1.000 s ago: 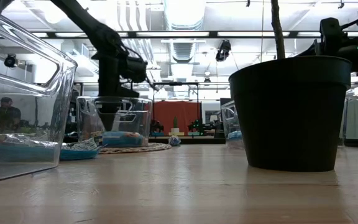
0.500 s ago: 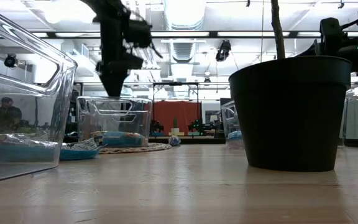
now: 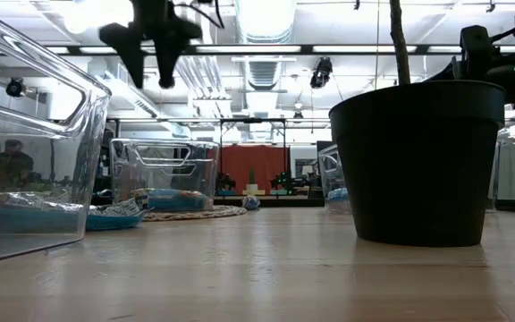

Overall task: Pick and place Granola Bars by type
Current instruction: Put the yellow granola bar into the top left transparent bin

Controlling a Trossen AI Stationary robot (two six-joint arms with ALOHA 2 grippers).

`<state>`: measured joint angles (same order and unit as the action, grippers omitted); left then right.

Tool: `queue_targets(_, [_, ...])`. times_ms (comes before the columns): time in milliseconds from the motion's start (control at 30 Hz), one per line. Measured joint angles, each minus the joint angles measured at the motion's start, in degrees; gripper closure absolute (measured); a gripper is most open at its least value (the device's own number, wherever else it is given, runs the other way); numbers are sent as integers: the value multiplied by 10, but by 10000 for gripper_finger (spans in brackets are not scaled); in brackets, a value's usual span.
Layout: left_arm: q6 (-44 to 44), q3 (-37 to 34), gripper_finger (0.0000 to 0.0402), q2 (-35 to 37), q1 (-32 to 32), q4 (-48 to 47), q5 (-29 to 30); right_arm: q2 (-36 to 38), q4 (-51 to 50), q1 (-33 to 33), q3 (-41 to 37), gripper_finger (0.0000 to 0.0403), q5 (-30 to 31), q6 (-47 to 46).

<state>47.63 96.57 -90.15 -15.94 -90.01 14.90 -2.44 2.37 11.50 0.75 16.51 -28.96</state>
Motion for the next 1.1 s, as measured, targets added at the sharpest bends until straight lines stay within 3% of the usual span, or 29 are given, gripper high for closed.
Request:
queue_targets(100, [60,-6,122,8,46,-4,-19,0,0,0,0,266,0,0])
queue_targets(300, [174,-59,122,25,144,0,20,0,0,0,0,275,0,0])
queue_targets(667, [449,-255,123,94,284,13,25,0,0,0,0,276,0,0])
queue_targets(833, [500,-351,122,110,324,101,3,0,0,0,0,269,0,0])
queue_targets(1100, [514,-483,122,109,326,263,-43,0,0,0,0,267,0,0])
